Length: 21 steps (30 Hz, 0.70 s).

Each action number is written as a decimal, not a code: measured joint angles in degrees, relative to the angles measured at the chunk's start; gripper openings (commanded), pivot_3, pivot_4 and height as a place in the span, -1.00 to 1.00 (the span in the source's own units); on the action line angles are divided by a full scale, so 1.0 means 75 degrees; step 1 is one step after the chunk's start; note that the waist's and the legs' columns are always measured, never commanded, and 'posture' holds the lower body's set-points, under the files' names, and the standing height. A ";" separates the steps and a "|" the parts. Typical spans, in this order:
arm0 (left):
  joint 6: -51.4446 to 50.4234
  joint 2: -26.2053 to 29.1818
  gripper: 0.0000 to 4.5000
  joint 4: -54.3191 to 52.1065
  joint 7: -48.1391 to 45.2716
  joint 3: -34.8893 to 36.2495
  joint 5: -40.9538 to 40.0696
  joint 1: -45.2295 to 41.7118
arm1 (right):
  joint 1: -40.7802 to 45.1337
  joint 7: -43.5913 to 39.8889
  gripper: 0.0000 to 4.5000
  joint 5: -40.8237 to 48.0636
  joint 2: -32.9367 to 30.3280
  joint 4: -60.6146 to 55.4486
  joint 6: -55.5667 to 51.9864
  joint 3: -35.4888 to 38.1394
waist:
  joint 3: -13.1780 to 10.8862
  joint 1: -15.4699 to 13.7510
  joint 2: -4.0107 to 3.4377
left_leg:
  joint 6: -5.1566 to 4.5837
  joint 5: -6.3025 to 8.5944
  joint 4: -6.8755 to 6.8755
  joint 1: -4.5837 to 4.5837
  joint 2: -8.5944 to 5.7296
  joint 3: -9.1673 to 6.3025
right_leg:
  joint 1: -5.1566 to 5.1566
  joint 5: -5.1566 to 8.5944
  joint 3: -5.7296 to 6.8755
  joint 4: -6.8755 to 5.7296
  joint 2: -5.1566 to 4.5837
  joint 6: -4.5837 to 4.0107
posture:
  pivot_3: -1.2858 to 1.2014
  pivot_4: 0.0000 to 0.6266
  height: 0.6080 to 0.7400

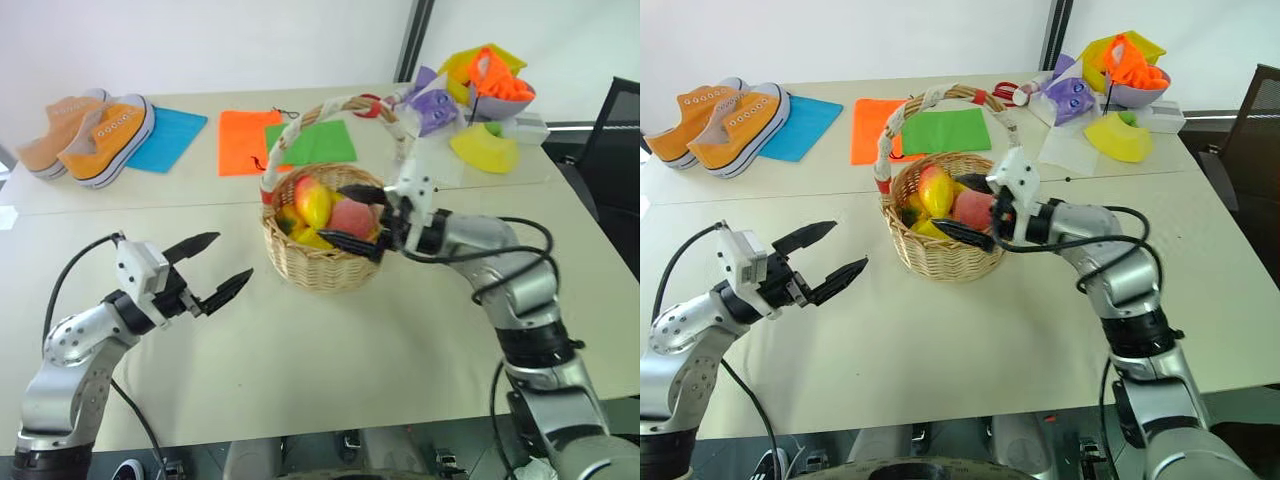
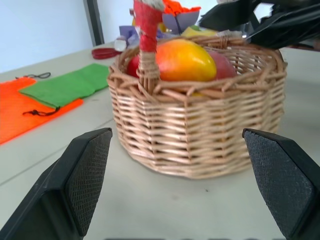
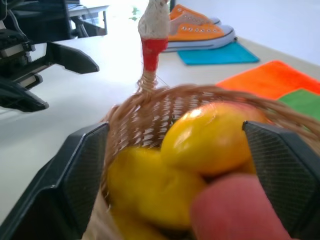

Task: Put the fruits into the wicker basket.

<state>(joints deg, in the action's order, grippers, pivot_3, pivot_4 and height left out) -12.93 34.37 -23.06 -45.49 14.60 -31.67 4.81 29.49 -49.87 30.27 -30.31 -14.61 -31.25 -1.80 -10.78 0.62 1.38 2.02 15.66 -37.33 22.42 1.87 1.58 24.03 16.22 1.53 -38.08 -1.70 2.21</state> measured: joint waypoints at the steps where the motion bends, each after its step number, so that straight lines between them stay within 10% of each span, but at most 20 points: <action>1: -0.0098 0.0097 1.00 0.0021 0.0092 0.0020 0.0059 0.0026 | -0.0316 -0.0265 0.97 0.0413 -0.0249 -0.0281 -0.0013 0.0458 | 0.0000 -0.0017 0.0000 | 0.0000 0.0000 0.0001 -0.0002 -0.0001 -0.0004 | -0.0004 0.0000 0.0002 0.0001 0.0001 0.0000 | 0.03 -0.52 1.00; 10: -0.0018 0.0173 1.00 0.0964 0.0280 0.0409 0.0392 0.0211 | -0.2713 -0.1318 0.97 0.0401 -0.1202 0.0728 0.1512 0.2495 | 0.0001 0.0063 0.0001 | -0.0001 0.0001 0.0003 -0.0077 0.0003 0.0016 | -0.0065 0.0001 -0.0018 0.0006 0.0013 -0.0001 | 0.03 -0.52 1.00; 21: 0.0432 0.0097 1.00 0.0916 -0.0065 0.0382 0.0368 0.0240 | -0.0312 0.1402 0.97 -0.0591 0.0539 0.0781 0.1386 0.1081 | 0.0002 0.0019 -0.0001 | 0.0001 0.0000 0.0009 -0.0115 0.0007 0.0033 | -0.0083 -0.0004 -0.0045 -0.0004 0.0020 -0.0009 | 0.03 -0.52 1.00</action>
<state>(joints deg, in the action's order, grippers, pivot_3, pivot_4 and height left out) -9.69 35.10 -16.19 -45.98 17.47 -28.91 6.61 27.15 -39.36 25.84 -26.27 -8.75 -20.86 6.31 -10.77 0.77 1.37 2.03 15.65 -37.26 21.56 1.92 1.83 23.41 16.18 1.19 -38.11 -1.55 2.14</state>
